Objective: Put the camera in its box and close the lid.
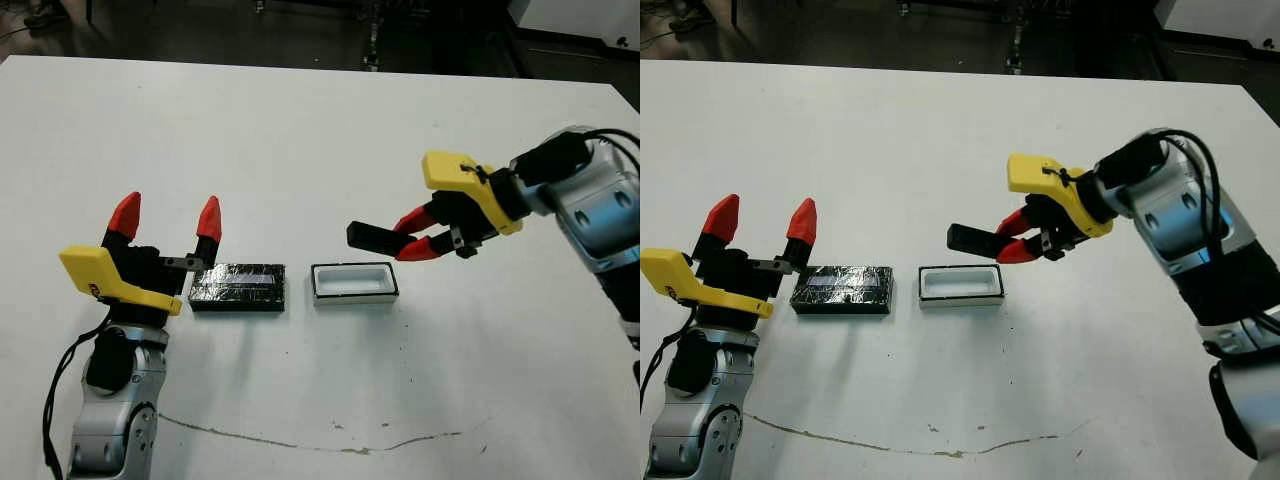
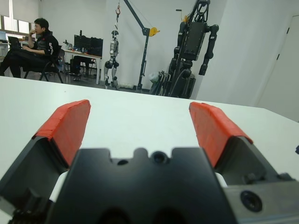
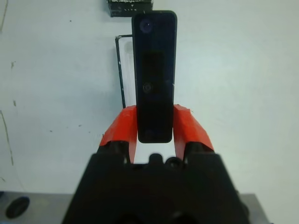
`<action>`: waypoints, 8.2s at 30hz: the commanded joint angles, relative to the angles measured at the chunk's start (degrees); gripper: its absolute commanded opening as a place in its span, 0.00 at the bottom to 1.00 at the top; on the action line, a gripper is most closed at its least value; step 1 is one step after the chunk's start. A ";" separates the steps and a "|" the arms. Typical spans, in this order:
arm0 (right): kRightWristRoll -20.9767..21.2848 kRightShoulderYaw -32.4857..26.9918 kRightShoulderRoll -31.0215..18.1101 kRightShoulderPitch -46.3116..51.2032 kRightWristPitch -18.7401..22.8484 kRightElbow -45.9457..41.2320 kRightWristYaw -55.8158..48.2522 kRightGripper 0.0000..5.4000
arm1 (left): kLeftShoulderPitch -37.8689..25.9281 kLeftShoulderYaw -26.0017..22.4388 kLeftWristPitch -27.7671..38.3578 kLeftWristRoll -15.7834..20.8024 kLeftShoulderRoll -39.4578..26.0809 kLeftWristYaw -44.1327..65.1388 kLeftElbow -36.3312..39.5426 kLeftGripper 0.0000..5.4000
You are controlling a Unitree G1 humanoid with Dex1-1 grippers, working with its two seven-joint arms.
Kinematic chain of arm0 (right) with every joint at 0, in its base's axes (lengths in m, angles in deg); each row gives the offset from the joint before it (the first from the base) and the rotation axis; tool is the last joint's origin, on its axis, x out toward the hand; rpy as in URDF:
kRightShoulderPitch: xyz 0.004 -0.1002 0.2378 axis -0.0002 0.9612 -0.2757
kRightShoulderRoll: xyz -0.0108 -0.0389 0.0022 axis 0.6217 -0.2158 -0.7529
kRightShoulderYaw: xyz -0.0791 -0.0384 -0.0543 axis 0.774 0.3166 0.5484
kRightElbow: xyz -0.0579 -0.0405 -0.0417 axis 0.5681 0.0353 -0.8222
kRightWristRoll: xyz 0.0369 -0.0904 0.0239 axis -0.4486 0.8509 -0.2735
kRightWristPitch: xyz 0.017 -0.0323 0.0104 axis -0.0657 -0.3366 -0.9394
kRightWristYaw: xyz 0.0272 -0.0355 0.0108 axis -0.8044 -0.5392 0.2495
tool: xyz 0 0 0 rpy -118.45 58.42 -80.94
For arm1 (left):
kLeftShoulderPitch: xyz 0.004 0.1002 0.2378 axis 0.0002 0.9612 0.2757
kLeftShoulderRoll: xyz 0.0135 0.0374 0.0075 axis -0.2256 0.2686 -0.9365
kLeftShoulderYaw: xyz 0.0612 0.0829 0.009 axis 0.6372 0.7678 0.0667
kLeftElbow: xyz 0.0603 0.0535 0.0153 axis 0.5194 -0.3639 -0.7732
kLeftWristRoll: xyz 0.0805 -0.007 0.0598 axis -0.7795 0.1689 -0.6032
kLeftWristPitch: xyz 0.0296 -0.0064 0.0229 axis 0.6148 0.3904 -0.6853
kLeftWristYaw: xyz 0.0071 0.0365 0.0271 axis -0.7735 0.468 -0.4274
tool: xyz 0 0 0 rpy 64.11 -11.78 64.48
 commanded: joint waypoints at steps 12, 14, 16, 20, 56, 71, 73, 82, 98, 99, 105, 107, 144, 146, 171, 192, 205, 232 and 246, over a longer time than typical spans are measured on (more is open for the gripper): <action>-1.79 -0.73 4.59 3.09 -1.41 5.22 1.70 0.31 | 0.54 -0.15 0.15 -1.02 -0.11 -0.50 -0.22 1.00; -1.95 -0.98 5.22 3.25 -2.62 6.02 1.91 0.31 | 0.52 -0.13 -0.08 -0.98 -0.18 -0.48 -0.05 1.00; -2.08 -1.07 5.73 3.31 -3.52 6.81 1.99 0.31 | 0.52 -0.14 -0.19 -0.84 -0.24 -0.40 0.05 1.00; -1.66 -0.84 6.09 3.25 -3.19 6.98 2.31 0.31 | 0.44 -0.25 -0.16 -0.59 -0.19 -0.33 -0.07 1.00; 0.88 0.32 6.37 4.46 -7.55 7.61 1.71 0.31 | 0.63 -0.13 0.59 -0.84 -0.06 -0.61 -0.54 1.00; 0.95 0.04 5.99 5.80 -8.66 7.33 1.78 0.31 | 0.79 -0.03 0.63 -0.70 -0.02 -0.65 -0.54 1.00; 0.93 0.06 5.92 5.88 -8.87 7.68 1.58 0.31 | 0.82 -0.01 0.22 -0.52 -0.02 -0.75 -0.25 1.00; 1.31 -0.28 5.59 6.06 -9.85 8.25 2.18 0.31 | 0.86 0.03 0.35 -0.67 0.01 -0.83 -0.27 1.00; 3.24 0.09 5.01 5.41 -10.28 8.43 2.58 0.31 | 0.89 0.08 0.39 -0.62 -0.05 -0.75 -0.22 1.00; 3.31 0.19 5.00 5.31 -10.28 8.48 2.48 0.31 | 0.93 0.09 0.38 -0.68 -0.08 -0.75 -0.18 1.00; 4.54 1.70 4.62 4.32 -8.91 7.49 1.62 0.31 | 0.99 0.07 0.49 -0.70 -0.11 -0.71 -0.25 1.00; 5.03 2.43 4.31 3.85 -8.68 7.11 0.73 0.31 | 1.03 0.10 0.32 -0.56 -0.14 -0.64 -0.12 1.00; 0.94 -4.92 4.23 0.50 -2.40 2.58 0.35 1.00 | 0.84 0.51 0.45 -0.87 -0.12 -0.73 -0.24 1.00; -0.12 -6.36 3.82 0.85 -1.39 1.05 1.12 1.00 | 0.83 0.54 0.61 -0.94 -0.05 -0.77 -0.27 1.00; -19.98 -40.85 20.75 38.24 1.63 -28.81 51.01 0.67 | 0.45 -0.97 -0.57 -0.16 -2.13 0.38 0.17 1.00; -19.45 -43.21 36.47 54.77 -8.73 -37.96 77.22 0.07 | -12.29 -4.41 -15.86 14.51 -30.31 32.74 -3.18 1.00; -22.06 -42.38 36.00 54.75 -8.28 -36.94 78.82 0.00 | -38.68 10.25 -24.21 10.16 -45.50 67.67 -25.48 1.00; -22.35 -41.01 34.84 54.79 -7.77 -37.48 81.00 0.00 | -46.71 19.02 -17.96 -2.71 -38.14 78.23 -38.39 1.00; -21.98 -40.04 34.56 54.76 -8.82 -37.29 80.98 0.00 | -46.11 21.88 -12.61 -6.76 -37.09 80.21 -42.72 1.00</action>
